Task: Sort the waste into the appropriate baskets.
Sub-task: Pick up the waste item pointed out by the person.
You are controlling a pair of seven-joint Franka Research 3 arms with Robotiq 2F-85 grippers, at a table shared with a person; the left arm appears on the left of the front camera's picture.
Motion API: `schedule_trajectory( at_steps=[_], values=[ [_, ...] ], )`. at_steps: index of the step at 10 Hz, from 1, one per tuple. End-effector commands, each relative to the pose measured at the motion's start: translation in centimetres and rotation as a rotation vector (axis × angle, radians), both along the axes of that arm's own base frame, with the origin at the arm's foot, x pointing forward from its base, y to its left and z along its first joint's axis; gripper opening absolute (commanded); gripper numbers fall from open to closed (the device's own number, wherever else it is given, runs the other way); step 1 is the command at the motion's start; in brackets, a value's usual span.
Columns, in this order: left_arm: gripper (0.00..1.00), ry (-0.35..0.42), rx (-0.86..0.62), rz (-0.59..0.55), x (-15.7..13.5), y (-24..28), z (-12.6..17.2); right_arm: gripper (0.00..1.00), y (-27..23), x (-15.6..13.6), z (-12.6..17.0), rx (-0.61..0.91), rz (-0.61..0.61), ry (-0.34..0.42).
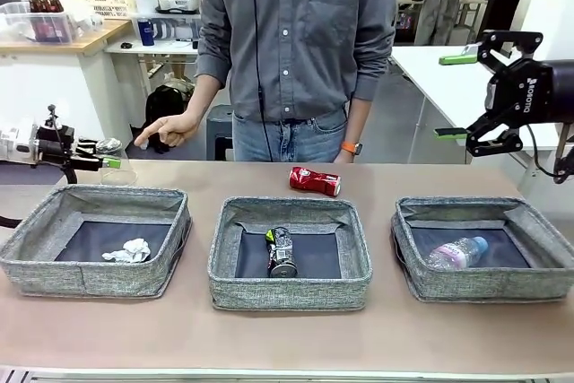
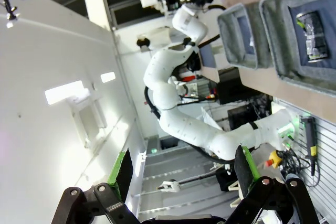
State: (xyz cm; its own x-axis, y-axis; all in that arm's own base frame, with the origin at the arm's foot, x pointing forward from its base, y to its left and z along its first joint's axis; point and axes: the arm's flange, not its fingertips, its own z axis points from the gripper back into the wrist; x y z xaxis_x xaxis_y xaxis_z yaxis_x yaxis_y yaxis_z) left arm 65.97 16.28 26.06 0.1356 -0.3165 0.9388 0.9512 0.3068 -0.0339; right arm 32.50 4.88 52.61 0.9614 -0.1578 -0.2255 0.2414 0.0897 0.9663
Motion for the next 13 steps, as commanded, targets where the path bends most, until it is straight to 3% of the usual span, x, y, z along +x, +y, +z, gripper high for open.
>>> schedule_trajectory(
  at_steps=[1,2,3,4,6,10,12,13],
  values=[
    [0.57,0.027,0.014,-0.024,0.0,0.1,0.3,1.00,0.1,-0.1,0.4,0.015,-0.012,0.013],
    [0.41,0.026,0.018,-0.027,-0.1,0.0,0.2,1.00,0.1,-0.1,0.4,0.015,-0.012,0.013],
    [0.38,0.024,0.020,-0.029,-0.2,0.1,0.4,1.00,0.1,-0.1,0.4,0.015,-0.012,0.013],
    [0.21,0.016,0.022,-0.046,-0.3,0.0,0.6,1.00,0.1,-0.1,0.4,0.015,-0.012,0.013],
    [0.15,0.002,0.024,-0.043,-0.5,0.2,1.1,1.00,0.1,-0.1,0.4,0.015,-0.012,0.013],
    [0.15,-0.016,0.036,-0.001,-0.7,1.1,2.8,1.00,0.1,-0.1,0.4,0.015,-0.012,0.013],
    [0.15,0.063,0.082,0.090,-0.7,2.1,6.2,1.00,0.1,-0.1,0.4,0.015,-0.012,0.013],
    [0.15,0.105,0.109,0.136,-0.6,2.9,10.0,1.00,0.1,-0.1,0.4,0.015,-0.012,0.013]
  ],
)
